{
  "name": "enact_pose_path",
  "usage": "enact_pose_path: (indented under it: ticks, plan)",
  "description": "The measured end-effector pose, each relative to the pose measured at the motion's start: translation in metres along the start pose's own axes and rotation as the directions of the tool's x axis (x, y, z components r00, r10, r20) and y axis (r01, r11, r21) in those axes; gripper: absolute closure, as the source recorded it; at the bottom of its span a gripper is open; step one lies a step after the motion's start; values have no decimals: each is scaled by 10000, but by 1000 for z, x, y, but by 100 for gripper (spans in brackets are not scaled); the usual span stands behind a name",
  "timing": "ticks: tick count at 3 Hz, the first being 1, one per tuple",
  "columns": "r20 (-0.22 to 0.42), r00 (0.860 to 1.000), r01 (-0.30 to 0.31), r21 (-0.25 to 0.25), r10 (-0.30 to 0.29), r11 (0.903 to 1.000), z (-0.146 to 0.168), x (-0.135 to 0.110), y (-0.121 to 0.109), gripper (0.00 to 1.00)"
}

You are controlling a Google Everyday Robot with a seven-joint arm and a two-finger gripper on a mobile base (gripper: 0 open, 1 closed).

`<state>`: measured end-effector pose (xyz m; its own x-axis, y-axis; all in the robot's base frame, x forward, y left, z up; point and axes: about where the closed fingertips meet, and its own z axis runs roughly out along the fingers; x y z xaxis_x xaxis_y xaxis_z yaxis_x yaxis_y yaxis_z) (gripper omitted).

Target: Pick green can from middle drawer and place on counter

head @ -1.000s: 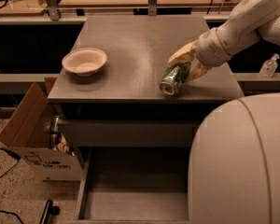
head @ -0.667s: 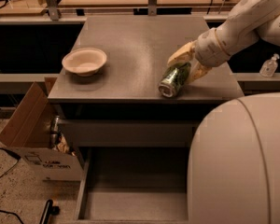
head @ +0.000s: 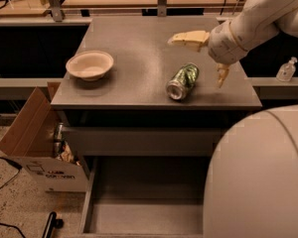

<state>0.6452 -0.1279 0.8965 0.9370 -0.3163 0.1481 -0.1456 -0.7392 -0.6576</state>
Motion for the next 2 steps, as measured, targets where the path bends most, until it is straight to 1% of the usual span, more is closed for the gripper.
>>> enact_pose_path:
  ticks: [1, 2]
  plan:
    - [-401, 9987, 324, -34, -325, 9995, -20, 1, -12, 0]
    - [-413, 9986, 340, -32, -341, 9994, -21, 1, -13, 0]
